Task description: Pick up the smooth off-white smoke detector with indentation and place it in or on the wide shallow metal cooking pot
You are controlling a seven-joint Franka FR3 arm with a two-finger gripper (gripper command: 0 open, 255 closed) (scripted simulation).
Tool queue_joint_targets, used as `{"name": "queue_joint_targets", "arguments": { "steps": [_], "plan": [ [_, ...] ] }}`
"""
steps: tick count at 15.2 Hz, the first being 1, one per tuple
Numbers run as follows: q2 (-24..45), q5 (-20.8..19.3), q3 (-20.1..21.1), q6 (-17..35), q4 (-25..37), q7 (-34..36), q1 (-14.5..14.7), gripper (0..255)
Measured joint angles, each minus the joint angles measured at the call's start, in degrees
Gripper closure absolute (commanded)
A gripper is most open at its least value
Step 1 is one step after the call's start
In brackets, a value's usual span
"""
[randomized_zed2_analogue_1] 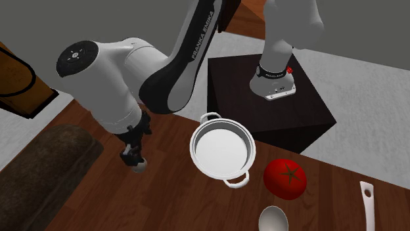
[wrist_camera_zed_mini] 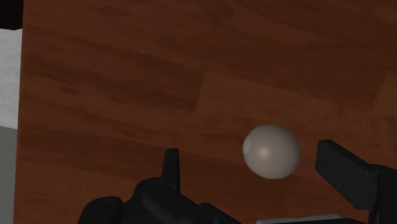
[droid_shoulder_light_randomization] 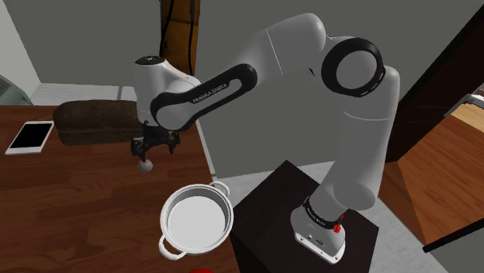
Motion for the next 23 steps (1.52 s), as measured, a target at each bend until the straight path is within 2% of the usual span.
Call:
{"name": "queue_joint_targets", "arguments": {
  "steps": [3, 5, 12, 18, 19, 23],
  "plan": [
    [7.10, -3.08, -1.46, -0.60, 7.92, 2.77, 3.14, 0],
    [9.57, -4.01, -2.01, -0.76, 10.62, 3.63, 4.28, 0],
    [12.99, -5.49, -3.07, 2.76, 10.47, 4.62, 5.11, 0],
    [13.35, -5.63, -3.19, 3.12, 10.50, 4.68, 5.17, 0],
    [13.35, -5.63, -3.19, 3.12, 10.50, 4.68, 5.17, 255],
    [13.36, -5.63, -3.19, 3.12, 10.50, 4.68, 5.17, 255]
  ]
}}
